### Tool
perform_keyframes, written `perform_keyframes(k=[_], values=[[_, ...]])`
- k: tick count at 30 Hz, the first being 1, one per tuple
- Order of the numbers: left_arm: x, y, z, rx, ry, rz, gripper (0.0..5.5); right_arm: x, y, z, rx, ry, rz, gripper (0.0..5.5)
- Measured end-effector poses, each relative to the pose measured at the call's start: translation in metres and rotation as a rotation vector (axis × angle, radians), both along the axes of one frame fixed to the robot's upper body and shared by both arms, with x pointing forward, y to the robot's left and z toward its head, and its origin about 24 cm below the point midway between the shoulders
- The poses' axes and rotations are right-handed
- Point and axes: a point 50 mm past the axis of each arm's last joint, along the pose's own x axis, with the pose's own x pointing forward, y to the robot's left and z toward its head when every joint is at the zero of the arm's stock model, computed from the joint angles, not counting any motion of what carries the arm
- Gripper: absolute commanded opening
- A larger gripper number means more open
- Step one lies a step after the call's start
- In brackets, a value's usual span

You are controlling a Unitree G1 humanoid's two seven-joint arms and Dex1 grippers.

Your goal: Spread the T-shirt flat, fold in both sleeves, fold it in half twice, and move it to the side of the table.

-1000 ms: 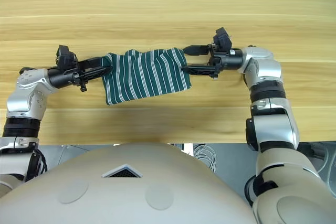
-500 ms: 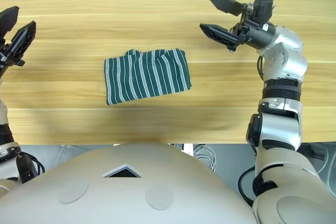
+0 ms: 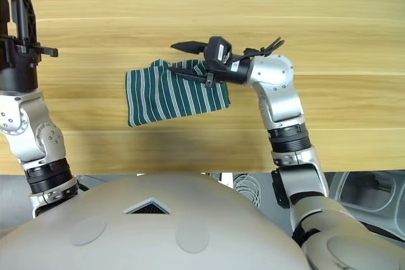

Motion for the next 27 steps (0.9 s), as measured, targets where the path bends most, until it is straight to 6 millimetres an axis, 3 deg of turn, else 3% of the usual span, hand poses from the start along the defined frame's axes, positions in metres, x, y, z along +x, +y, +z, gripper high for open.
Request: perform_keyframes(k=[9,14,21,27], values=[[0.000,-0.002,-0.008,0.011,-0.003,0.004,1.44,-0.004,0.005,-0.017,-0.026,0.077,0.061,0.02],[-0.001,0.000,-0.009,0.022,-0.005,0.007,1.44,-0.004,0.006,-0.028,-0.089,0.090,0.040,0.02],[-0.003,-0.001,-0.009,0.034,-0.004,0.021,1.44,-0.005,0.008,-0.060,-0.227,0.152,0.047,0.02],[-0.006,-0.002,-0.008,0.046,-0.011,0.023,1.44,0.026,0.000,-0.075,-0.212,0.176,-0.029,0.02]])
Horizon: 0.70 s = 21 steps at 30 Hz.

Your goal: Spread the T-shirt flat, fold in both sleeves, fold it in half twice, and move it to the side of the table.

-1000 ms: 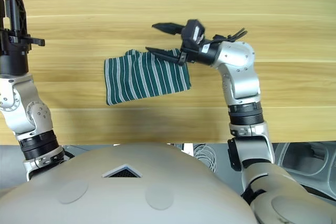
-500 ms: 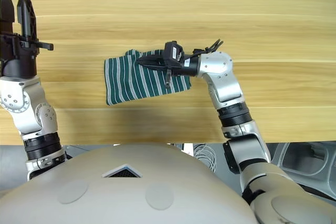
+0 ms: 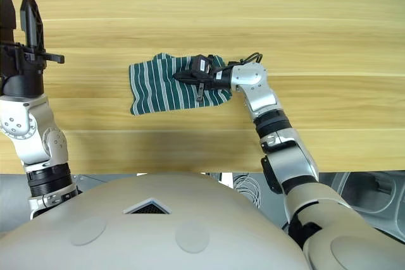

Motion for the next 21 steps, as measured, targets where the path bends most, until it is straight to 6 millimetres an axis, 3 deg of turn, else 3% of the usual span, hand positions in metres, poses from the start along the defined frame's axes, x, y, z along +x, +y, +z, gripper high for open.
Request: perform_keyframes(k=[9,12,15,18,21], values=[[-0.002,0.004,0.001,0.010,-0.010,0.014,1.44,0.025,-0.021,-0.008,0.050,0.057,-0.177,0.02],[-0.004,0.005,0.004,0.015,-0.024,0.026,1.44,0.039,-0.043,-0.007,0.039,0.035,-0.426,0.02],[-0.008,0.007,0.005,0.015,-0.031,0.043,1.44,0.050,-0.078,-0.008,-0.011,0.022,-0.758,0.02],[-0.014,0.011,0.006,0.018,-0.036,0.077,1.44,0.053,-0.117,-0.007,-0.047,0.036,-1.054,0.02],[-0.015,0.012,0.006,0.019,-0.038,0.083,1.44,0.051,-0.141,-0.007,-0.052,0.036,-1.281,0.02]])
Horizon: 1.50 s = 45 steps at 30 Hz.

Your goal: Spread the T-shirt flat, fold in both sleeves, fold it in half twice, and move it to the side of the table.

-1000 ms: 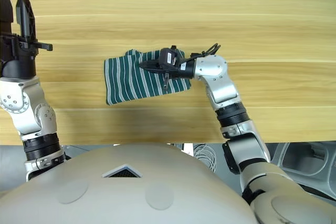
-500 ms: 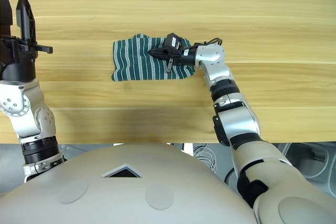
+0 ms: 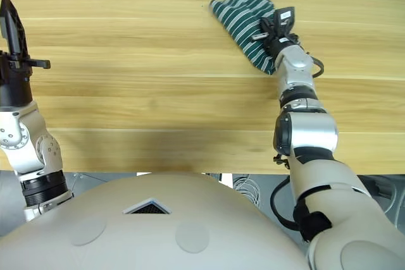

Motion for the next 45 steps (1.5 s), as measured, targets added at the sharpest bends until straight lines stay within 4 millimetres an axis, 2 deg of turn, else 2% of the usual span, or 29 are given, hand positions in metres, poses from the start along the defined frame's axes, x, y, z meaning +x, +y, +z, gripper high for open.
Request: perform_keyframes(k=[4,12,21,26,31,34,35,37,39,41,45], values=[[-0.001,0.001,0.000,-0.006,-0.003,0.011,1.44,-0.004,-0.025,0.002,-0.032,0.002,-0.199,0.02],[-0.002,0.000,0.000,-0.016,-0.021,0.027,1.44,-0.007,-0.034,0.003,-0.108,-0.005,-0.315,0.02],[-0.003,-0.001,0.000,-0.018,-0.026,0.029,1.44,-0.016,-0.045,0.009,-0.143,-0.162,-0.493,0.02],[-0.003,-0.005,0.004,-0.013,-0.046,0.017,1.44,-0.012,-0.048,0.039,-0.158,-0.424,-0.490,0.02],[-0.001,-0.008,0.003,-0.024,-0.052,0.019,1.44,-0.007,-0.049,0.085,-0.180,-0.734,-0.396,0.02],[0.005,-0.010,-0.001,-0.046,-0.045,0.009,1.44,-0.004,-0.043,0.105,-0.167,-0.844,-0.318,0.02],[0.010,-0.009,-0.005,-0.061,-0.026,0.014,1.44,-0.001,-0.034,0.109,-0.172,-0.875,-0.256,0.02],[0.020,-0.008,-0.015,-0.092,0.005,0.020,1.44,0.000,-0.007,0.110,-0.221,-0.929,-0.093,0.02],[0.034,-0.007,-0.030,-0.128,0.060,0.029,1.44,-0.007,0.015,0.100,-0.226,-0.961,0.016,0.02],[0.043,-0.006,-0.044,-0.129,0.104,0.047,1.44,-0.015,0.009,0.089,-0.131,-0.949,-0.046,0.02],[0.051,-0.003,-0.062,-0.108,0.137,0.085,1.44,-0.027,0.007,0.077,-0.132,-0.947,-0.033,0.02]])
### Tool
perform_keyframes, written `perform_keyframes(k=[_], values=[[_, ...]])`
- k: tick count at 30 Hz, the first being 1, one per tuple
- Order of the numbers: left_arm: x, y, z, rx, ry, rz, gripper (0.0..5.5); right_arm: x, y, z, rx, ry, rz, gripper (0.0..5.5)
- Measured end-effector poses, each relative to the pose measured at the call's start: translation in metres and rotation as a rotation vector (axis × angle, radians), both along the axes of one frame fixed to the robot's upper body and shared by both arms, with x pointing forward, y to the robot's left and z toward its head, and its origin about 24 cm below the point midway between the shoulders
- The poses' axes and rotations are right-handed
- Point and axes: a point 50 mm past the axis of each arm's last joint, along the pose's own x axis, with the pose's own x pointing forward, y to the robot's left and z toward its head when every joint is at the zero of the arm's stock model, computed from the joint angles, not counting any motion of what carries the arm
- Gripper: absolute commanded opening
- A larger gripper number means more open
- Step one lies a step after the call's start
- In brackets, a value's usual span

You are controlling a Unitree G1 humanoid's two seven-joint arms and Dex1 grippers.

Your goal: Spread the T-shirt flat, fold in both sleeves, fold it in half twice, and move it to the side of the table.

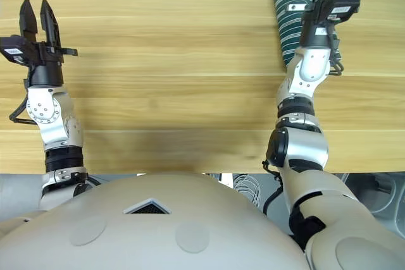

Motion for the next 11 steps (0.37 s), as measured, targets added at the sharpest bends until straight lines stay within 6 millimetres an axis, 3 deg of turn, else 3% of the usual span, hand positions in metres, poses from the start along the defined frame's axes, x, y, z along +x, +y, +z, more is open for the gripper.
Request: perform_keyframes(k=[5,11], values=[[0.004,0.000,-0.013,0.077,0.009,0.099,1.44,-0.004,0.013,-0.016,0.005,0.050,0.048,0.02],[0.005,-0.004,-0.013,0.101,-0.038,0.115,1.44,-0.006,0.022,-0.028,0.000,0.095,0.062,0.02]])
